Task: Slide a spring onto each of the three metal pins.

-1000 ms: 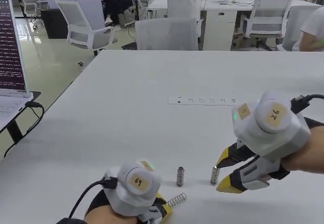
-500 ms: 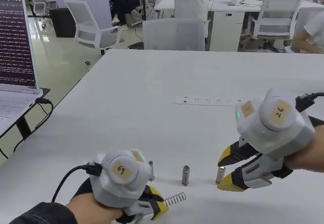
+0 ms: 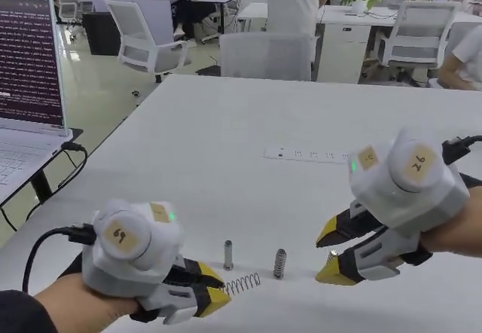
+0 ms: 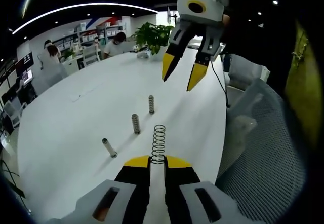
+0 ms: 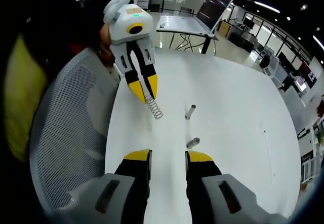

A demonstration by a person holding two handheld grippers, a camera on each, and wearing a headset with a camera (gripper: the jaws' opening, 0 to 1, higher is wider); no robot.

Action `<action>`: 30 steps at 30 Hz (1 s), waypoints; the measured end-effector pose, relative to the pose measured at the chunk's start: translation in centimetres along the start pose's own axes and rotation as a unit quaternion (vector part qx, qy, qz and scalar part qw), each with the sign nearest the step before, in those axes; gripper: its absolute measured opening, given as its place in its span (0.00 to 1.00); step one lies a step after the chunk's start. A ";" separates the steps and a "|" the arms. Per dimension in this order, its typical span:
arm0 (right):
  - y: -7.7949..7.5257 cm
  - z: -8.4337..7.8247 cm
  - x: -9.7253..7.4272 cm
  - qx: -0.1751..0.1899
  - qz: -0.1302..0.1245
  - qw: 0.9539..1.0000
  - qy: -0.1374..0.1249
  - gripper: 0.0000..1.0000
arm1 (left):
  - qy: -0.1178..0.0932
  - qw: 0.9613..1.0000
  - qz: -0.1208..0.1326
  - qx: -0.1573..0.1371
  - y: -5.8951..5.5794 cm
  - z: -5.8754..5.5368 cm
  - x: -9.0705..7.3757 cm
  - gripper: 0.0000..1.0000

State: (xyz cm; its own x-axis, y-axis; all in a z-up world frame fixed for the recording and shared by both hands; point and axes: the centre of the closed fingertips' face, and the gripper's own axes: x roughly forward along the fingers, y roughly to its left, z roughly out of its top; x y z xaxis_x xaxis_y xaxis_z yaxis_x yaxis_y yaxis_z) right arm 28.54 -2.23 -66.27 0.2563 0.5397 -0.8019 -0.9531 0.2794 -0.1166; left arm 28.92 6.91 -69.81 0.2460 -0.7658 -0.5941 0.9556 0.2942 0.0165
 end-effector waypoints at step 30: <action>4.2 3.4 2.8 -0.053 0.090 0.994 -0.027 0.21 | -0.055 0.996 -0.047 0.044 -3.3 3.2 -1.2 0.02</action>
State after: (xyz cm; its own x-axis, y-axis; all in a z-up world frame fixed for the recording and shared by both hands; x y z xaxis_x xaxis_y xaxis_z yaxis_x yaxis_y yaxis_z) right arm 25.76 3.17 -67.01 0.0862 0.6160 -0.7830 -0.9951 0.0914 -0.0376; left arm 26.03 5.04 -66.53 0.1665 -0.8469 -0.5050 0.9846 0.1704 0.0389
